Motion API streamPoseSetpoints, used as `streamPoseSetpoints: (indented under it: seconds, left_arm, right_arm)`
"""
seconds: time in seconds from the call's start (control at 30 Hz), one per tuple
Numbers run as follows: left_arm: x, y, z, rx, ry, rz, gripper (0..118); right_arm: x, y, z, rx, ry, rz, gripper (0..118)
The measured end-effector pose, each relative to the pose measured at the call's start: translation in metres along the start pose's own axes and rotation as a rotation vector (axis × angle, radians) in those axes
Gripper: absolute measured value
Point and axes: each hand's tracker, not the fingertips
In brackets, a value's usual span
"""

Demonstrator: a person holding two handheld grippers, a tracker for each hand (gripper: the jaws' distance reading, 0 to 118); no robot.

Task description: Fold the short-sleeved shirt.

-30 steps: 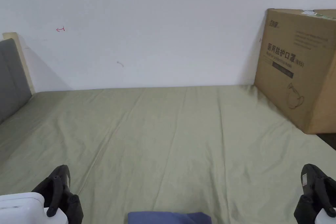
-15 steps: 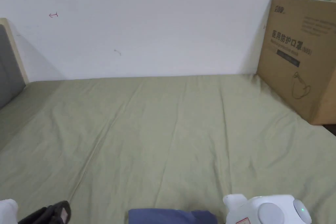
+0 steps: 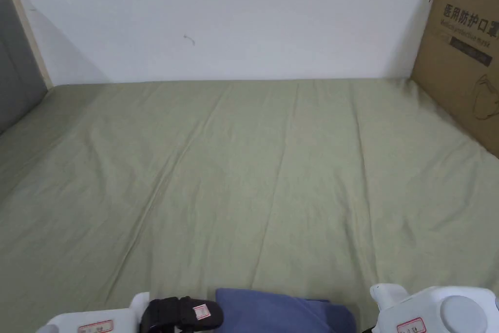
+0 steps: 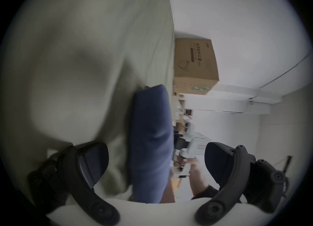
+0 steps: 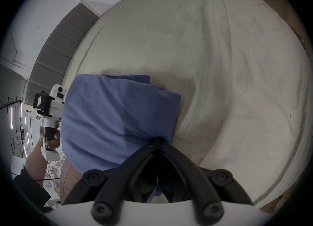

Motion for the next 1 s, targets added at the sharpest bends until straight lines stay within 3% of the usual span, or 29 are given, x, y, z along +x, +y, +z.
streamPoseSetpoints:
  seconds: [0.07,0.1,0.13,0.17,0.2,0.23,0.3,0.37,0.47,0.57,0.8,0.97,1.0]
  left_arm:
    - [0.006,0.01,-0.022,-0.082,-0.08,-0.033,115]
    - [0.009,0.009,-0.038,-0.127,-0.049,-0.052,114]
    - [0.01,0.01,-0.051,-0.156,0.013,-0.086,105]
    - [0.012,0.01,-0.06,-0.159,0.048,-0.124,80]
    - [0.013,0.009,-0.067,-0.12,0.13,-0.157,39]
    - [0.014,0.006,-0.074,-0.106,0.342,-0.192,25]
    - [0.021,0.005,-0.066,-0.085,0.208,-0.096,24]
    - [0.045,-0.001,-0.057,-0.074,0.338,-0.262,24]
    - [0.075,-0.002,-0.015,-0.033,0.336,-0.281,24]
    - [0.104,0.009,0.057,0.01,0.507,-0.388,24]
    - [0.126,0.057,0.222,0.093,1.017,-0.446,24]
    - [0.124,0.075,0.282,0.143,1.268,-0.367,25]
    - [0.125,0.076,0.29,0.164,1.296,-0.354,31]
  right_arm:
    - [0.001,0.001,0.0,-0.006,0.003,-0.005,0]
    - [0.002,0.001,0.0,-0.008,0.005,-0.008,0]
    - [0.002,0.002,-0.001,-0.01,0.008,-0.012,0]
    - [0.003,0.001,-0.001,-0.01,0.011,-0.016,0]
    - [0.004,0.001,-0.001,-0.01,0.015,-0.021,0]
    - [0.005,0.001,-0.001,-0.01,0.016,-0.026,0]
    - [0.007,-0.001,0.0,0.001,0.024,-0.049,0]
    - [0.003,-0.006,0.007,0.036,0.033,-0.059,0]
    - [-0.01,-0.014,0.025,0.106,0.068,-0.094,0]
    - [-0.025,-0.026,0.04,0.137,0.091,-0.104,0]
    - [-0.058,-0.04,0.058,0.167,0.08,-0.083,0]
    - [-0.078,-0.038,0.067,0.16,-0.015,0.039,0]
    - [-0.081,-0.039,0.067,0.157,-0.022,0.052,0]
